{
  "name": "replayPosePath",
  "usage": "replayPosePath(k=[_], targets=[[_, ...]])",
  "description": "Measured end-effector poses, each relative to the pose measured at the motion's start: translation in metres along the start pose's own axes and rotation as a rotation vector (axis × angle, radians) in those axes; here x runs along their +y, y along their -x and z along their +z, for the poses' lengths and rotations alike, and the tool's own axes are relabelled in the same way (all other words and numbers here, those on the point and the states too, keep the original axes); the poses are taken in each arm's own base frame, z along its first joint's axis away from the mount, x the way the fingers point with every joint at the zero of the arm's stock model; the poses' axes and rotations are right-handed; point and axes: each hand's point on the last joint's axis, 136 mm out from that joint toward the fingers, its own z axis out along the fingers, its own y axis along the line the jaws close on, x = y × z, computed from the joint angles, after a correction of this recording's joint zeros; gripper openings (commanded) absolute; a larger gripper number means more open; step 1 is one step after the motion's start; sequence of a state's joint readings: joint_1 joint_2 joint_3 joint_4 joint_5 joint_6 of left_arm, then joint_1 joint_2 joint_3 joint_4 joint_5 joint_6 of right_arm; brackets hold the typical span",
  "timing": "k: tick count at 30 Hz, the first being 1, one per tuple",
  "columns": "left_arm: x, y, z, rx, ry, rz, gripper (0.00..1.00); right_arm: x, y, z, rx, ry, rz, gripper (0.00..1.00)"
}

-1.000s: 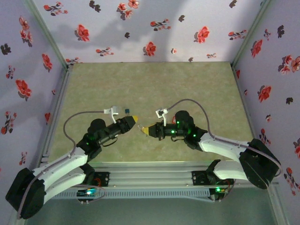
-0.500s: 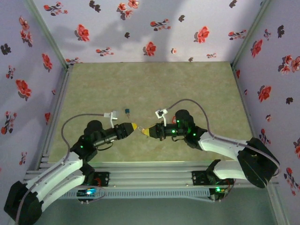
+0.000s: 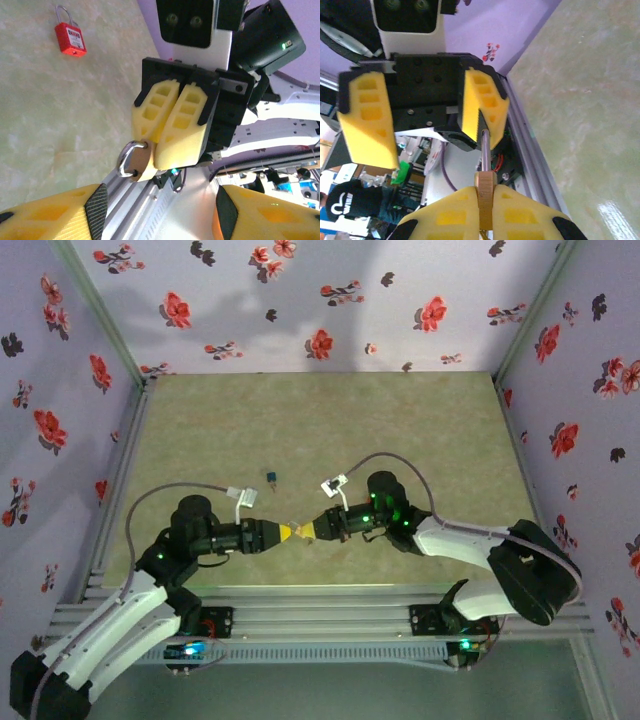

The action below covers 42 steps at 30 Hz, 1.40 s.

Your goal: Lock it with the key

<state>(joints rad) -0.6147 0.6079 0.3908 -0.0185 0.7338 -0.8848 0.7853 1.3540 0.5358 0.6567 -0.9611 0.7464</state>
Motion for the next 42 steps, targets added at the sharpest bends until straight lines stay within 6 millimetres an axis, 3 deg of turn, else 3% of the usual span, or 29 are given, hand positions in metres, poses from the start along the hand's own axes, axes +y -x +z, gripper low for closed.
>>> replayPosePath(k=[12,42], targets=[[0.003,-0.004,-0.001,0.013,0.011,0.009,0.61,0.012,-0.007,0.006,0.056,0.067,0.01,0.0],[0.0,-0.006,0.002,0.03,-0.022,0.001,0.31,0.016,-0.015,0.01,0.097,0.07,0.006,0.0]])
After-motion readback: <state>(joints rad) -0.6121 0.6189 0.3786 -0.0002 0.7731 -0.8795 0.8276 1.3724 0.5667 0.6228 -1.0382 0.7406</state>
